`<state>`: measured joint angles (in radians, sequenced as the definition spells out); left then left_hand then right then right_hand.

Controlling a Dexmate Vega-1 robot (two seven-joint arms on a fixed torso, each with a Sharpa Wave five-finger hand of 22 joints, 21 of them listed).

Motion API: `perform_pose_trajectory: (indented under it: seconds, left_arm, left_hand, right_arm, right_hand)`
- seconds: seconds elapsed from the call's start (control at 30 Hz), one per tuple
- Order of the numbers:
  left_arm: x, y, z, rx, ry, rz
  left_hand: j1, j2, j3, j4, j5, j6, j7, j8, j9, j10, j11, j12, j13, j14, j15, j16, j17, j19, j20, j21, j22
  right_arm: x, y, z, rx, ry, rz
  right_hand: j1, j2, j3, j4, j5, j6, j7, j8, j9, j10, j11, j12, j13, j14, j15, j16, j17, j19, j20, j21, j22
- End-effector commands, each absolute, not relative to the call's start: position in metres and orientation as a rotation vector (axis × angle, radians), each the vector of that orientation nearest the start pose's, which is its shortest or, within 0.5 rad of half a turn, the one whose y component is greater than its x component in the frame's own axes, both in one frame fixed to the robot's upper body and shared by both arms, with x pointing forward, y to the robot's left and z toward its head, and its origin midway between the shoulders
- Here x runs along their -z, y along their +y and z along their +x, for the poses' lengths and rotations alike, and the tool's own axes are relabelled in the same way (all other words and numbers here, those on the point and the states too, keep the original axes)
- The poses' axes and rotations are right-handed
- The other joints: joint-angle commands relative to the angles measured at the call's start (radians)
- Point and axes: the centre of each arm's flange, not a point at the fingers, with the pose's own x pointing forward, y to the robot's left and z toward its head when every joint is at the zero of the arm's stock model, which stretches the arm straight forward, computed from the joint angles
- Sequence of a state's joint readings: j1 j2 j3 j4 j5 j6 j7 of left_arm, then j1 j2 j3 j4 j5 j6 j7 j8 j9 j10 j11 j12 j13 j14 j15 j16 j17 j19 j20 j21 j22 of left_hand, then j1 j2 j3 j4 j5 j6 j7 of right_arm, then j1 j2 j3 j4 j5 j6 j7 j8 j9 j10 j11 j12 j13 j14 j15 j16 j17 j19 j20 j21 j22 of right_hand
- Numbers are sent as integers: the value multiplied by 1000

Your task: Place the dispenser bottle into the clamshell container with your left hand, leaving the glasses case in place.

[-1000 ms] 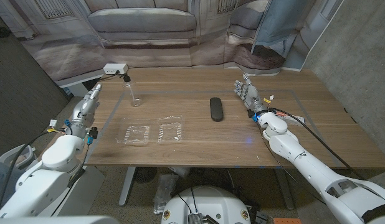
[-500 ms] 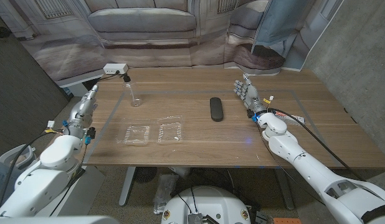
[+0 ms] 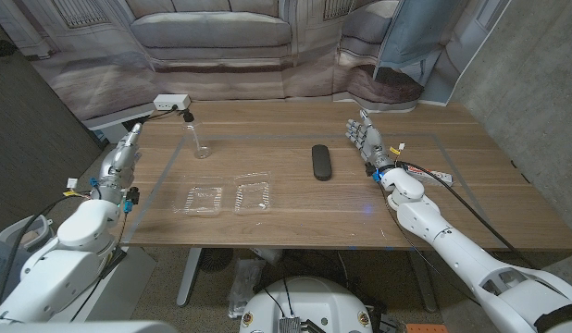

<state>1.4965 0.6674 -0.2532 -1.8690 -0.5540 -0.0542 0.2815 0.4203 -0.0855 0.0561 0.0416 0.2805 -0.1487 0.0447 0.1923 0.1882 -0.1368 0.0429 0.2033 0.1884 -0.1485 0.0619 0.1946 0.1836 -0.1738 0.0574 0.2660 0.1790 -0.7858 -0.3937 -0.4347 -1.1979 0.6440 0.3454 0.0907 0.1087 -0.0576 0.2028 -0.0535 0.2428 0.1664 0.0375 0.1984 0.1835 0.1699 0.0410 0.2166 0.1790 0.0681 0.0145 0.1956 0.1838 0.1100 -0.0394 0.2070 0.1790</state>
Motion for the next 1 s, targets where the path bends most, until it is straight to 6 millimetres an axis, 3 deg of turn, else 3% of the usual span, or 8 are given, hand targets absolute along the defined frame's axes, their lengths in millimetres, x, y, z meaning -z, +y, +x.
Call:
perform_pose_trajectory:
  seconds: [0.03,0.63,0.77,1.0]
  left_arm:
    - [50,477,493,-311,-522,84]
    - [35,473,512,-306,-483,130]
    - [31,473,516,-305,-474,139]
    - [21,469,525,-298,-461,168]
  left_hand:
    - [3,-12,-5,0,7,1,-2,2,2,1,-1,3,4,1,-2,-2,4,-10,5,-2,4]
    - [13,-24,-17,-8,15,30,-9,14,2,33,-6,15,4,29,-6,6,3,15,11,-2,4]
    - [29,-29,-22,-17,22,3,25,3,3,35,3,14,5,42,18,8,3,21,27,-7,4]
    - [39,-31,-24,-22,25,-10,27,0,3,34,10,13,5,46,22,8,3,24,33,-9,4]
  right_arm:
    - [40,-229,667,-310,-594,92]
    - [41,-229,666,-312,-603,87]
    - [40,-228,665,-315,-605,84]
    - [39,-228,664,-315,-609,86]
  right_hand:
    - [2,10,-2,0,-1,6,-2,1,4,8,-1,1,4,8,-1,-4,2,8,-17,-1,5]
    - [2,11,-4,-1,-2,6,-1,0,4,8,-2,0,4,9,-1,-5,2,8,-16,-2,5]
    - [2,11,-5,-1,-3,6,-1,0,4,9,-1,0,4,9,-1,-5,2,8,-16,-2,5]
    - [2,11,-6,-1,-3,6,-2,0,4,10,-1,0,4,9,-1,-5,2,8,-15,-3,5]
